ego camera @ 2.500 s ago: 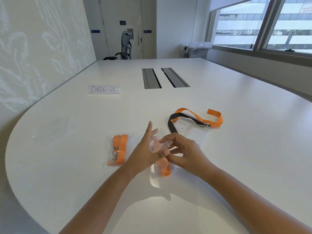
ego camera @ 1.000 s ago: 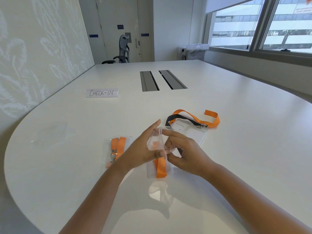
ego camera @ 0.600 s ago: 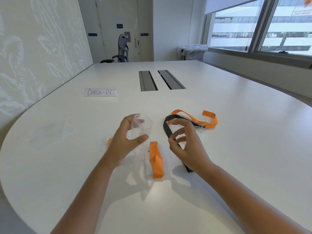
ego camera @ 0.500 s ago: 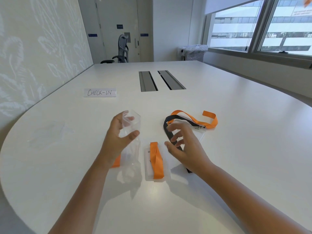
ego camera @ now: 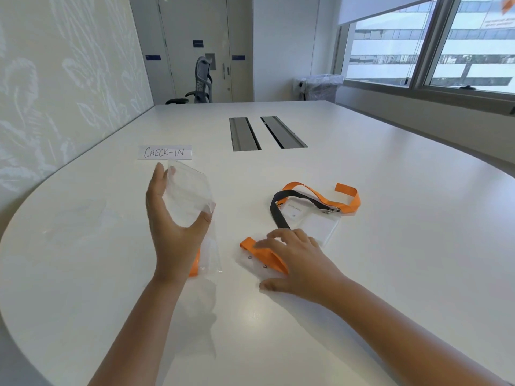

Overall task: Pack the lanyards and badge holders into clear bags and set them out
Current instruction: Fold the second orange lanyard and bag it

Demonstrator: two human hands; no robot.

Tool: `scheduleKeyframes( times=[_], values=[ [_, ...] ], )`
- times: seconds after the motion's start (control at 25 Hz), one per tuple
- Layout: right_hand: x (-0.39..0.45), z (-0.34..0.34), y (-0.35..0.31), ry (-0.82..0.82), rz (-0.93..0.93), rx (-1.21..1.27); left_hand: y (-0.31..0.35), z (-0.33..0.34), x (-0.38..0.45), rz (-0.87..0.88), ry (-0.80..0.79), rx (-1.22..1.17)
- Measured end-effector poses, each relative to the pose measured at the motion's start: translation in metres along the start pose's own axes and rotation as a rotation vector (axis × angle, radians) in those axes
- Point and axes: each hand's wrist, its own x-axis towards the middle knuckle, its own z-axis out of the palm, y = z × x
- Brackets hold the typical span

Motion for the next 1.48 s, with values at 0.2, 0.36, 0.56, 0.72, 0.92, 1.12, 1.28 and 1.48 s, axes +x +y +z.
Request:
scheduleKeyframes(
  times=[0.2,0.36,0.56,0.72,0.92,1.12,1.28,1.48],
  values=[
    [0.003,0.002,0.012,-0.084,0.177,-0.079,0.009,0.004,-0.002,0.212,-0.143,0.214],
    [0.006,-0.001,0.010,-0.088,0.181,-0.017,0.002,0.005,-0.003,0.187,-0.230,0.266],
    [0.006,-0.003,0.007,-0.035,0.127,-0.129,-0.003,0.011,-0.009,0.187,-0.418,0.406],
    [0.004,-0.002,0.005,0.026,0.106,-0.125,-0.008,0.014,-0.012,0.145,-0.483,0.469],
    [0.006,0.003,0.008,-0.030,0.158,-0.025,-0.013,0.014,-0.012,0.108,-0.524,0.471],
    [0.005,-0.004,0.015,-0.103,0.179,0.133,-0.012,0.014,-0.012,0.135,-0.420,0.405],
    [0.007,-0.005,0.013,-0.081,0.139,0.094,-0.018,0.013,-0.011,0.120,-0.484,0.486],
    [0.004,-0.005,0.016,-0.200,0.175,0.141,-0.020,0.015,-0.016,0.115,-0.587,0.501]
  ],
)
